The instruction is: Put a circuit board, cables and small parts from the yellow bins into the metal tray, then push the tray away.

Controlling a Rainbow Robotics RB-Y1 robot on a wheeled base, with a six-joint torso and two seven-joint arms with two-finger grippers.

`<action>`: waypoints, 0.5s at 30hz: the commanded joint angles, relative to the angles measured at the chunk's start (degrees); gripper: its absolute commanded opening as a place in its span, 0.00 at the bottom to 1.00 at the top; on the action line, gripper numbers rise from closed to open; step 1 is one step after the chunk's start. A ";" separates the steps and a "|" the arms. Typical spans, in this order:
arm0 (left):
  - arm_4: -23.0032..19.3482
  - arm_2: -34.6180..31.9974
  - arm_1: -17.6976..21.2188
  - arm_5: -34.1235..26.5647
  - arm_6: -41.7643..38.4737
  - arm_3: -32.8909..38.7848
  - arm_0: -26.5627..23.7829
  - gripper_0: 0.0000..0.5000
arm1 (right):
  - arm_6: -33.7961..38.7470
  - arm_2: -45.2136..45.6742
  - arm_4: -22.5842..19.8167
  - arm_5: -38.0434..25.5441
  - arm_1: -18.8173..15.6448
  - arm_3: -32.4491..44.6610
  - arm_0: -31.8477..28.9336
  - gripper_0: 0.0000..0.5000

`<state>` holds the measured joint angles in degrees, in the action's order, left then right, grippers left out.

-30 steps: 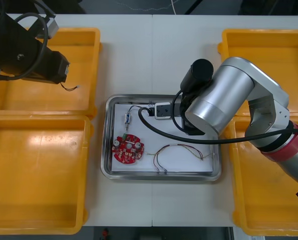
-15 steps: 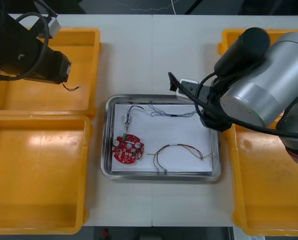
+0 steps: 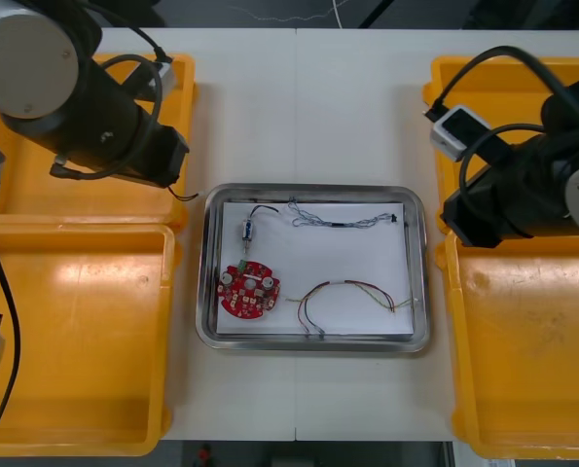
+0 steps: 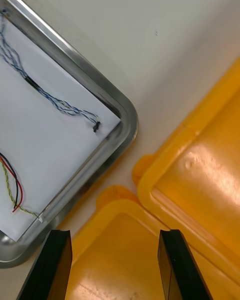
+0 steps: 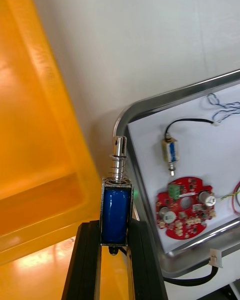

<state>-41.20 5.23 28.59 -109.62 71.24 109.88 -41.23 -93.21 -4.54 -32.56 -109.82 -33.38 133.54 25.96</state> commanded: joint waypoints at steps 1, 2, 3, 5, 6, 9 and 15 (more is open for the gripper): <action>1.38 4.62 -3.45 -0.38 -9.19 0.87 -4.74 0.01 | 4.44 7.88 -3.30 -0.18 -3.62 3.31 -4.78 1.00; 1.56 5.50 -3.98 -0.38 -9.28 0.43 -5.18 0.00 | 4.53 9.73 -4.36 -0.18 -3.88 3.66 -5.75 1.00; 1.65 6.46 -4.50 -0.38 -9.54 -0.10 -5.62 0.00 | 4.71 11.58 -5.41 -0.18 -4.15 3.92 -6.80 1.00; 1.82 8.04 -5.12 -0.38 -9.90 -1.15 -6.14 0.00 | 4.97 14.30 -6.29 -0.18 -4.32 4.10 -8.30 1.00; 1.91 9.19 -5.56 -0.38 -10.07 -2.03 -6.58 0.00 | 5.06 16.06 -7.08 -0.18 -4.41 4.10 -9.17 1.00; 2.52 11.91 -6.53 1.16 -10.60 -4.06 -7.46 0.00 | 5.41 20.45 -8.93 -0.18 -4.41 4.10 -11.37 1.00; 3.84 16.75 -8.55 6.87 -11.30 -9.06 -7.90 0.00 | 6.02 27.04 -11.04 -0.18 -4.67 3.84 -16.03 1.00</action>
<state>-38.34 19.14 22.24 -105.77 61.80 102.60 -46.44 -89.28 18.65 -42.89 -109.84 -36.02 135.79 13.04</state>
